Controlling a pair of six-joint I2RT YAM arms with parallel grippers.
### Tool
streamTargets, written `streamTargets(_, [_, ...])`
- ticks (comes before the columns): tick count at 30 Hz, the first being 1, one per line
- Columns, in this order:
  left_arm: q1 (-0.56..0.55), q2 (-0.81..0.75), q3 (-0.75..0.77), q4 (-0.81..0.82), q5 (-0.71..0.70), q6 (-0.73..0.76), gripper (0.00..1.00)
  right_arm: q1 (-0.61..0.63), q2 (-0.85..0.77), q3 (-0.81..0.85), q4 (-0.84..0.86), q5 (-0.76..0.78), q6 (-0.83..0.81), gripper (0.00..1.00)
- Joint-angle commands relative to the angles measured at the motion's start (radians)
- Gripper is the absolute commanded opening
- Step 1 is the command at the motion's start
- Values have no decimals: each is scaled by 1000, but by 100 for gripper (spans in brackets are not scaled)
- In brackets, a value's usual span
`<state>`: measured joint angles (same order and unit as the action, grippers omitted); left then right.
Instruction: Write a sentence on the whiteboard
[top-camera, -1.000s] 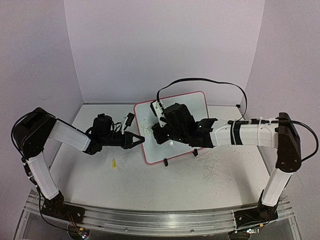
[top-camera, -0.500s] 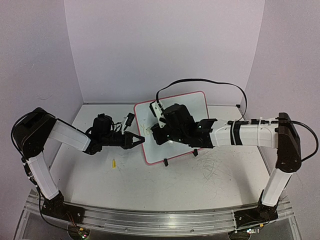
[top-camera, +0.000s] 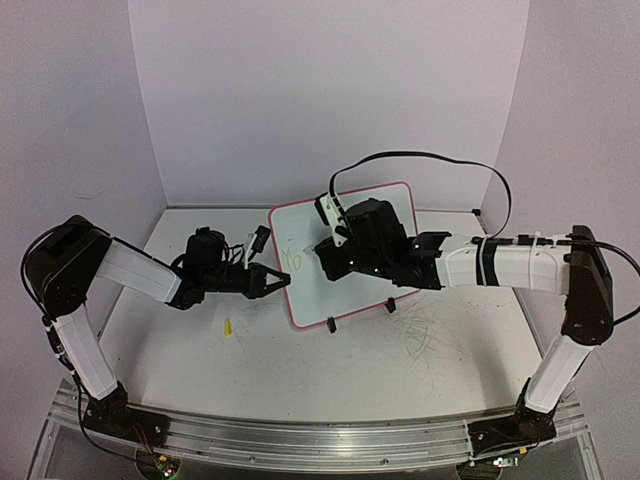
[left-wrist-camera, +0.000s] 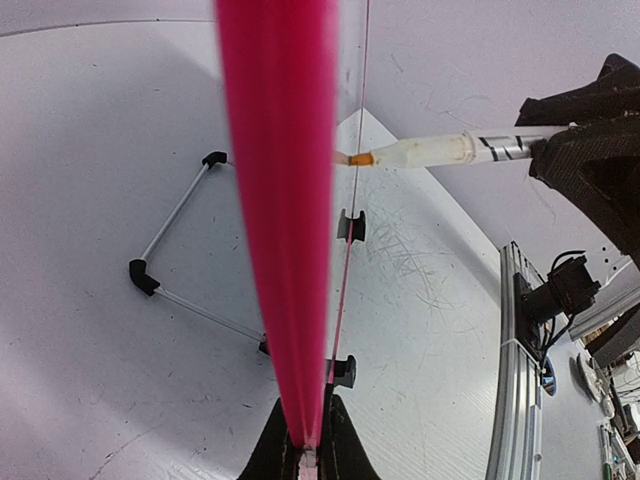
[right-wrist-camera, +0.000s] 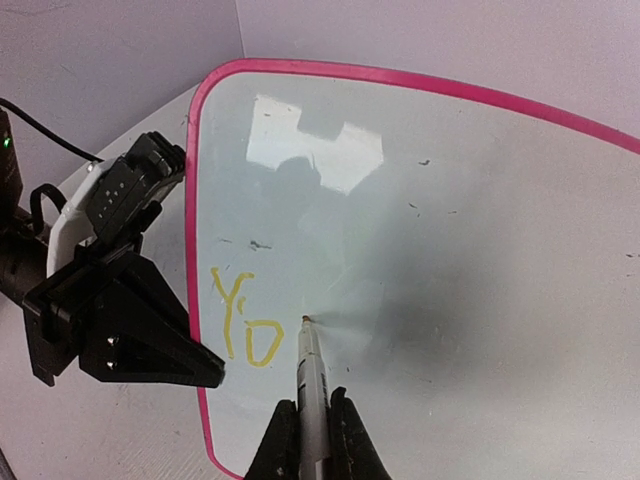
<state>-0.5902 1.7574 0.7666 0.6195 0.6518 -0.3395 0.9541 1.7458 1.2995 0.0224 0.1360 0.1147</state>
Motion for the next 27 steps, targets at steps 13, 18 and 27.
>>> streamTargets(13, [-19, -4, 31, -76, -15, 42, 0, 5, 12, 8, 46, 18, -4, 0])
streamTargets(18, [-19, -1, 31, -77, -14, 44, 0, 5, 15, 0, 42, 14, -1, 0])
streamTargets(27, [-20, -7, 30, -81, -17, 46, 0, 5, 15, -11, 27, 24, 11, 0])
